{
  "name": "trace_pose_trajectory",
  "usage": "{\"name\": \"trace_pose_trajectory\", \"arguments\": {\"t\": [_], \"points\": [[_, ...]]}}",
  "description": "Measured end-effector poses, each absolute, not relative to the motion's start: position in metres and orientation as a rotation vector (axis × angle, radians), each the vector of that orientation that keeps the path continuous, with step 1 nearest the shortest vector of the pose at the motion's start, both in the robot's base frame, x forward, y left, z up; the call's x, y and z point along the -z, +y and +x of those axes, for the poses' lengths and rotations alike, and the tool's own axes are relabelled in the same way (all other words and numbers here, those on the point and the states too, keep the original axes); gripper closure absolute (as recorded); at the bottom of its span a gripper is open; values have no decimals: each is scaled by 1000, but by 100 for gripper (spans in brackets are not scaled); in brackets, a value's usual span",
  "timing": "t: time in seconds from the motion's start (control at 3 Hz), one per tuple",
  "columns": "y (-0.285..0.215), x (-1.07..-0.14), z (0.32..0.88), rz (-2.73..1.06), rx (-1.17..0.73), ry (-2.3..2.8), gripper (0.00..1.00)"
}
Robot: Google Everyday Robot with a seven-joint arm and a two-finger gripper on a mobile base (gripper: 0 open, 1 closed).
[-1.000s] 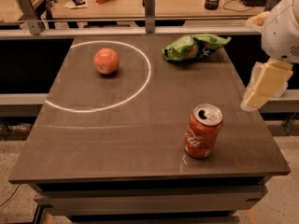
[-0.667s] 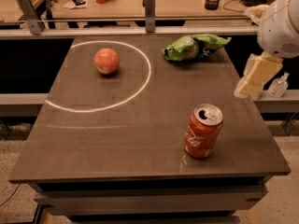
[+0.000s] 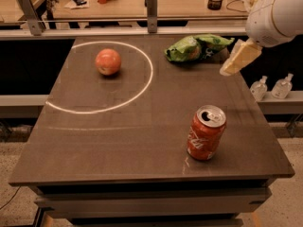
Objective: Move green rice chip bag near coke can
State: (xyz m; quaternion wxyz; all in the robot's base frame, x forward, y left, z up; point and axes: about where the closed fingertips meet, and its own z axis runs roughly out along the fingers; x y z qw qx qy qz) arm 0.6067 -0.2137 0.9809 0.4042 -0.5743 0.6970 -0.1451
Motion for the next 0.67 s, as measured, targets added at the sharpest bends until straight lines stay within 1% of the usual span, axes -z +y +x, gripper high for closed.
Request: {"name": "trace_pose_trajectory", "arguments": {"t": [0.33, 0.67], "points": [[-212, -971, 650, -1405, 298, 1761, 0], [-209, -956, 695, -1359, 178, 1796, 0]]}}
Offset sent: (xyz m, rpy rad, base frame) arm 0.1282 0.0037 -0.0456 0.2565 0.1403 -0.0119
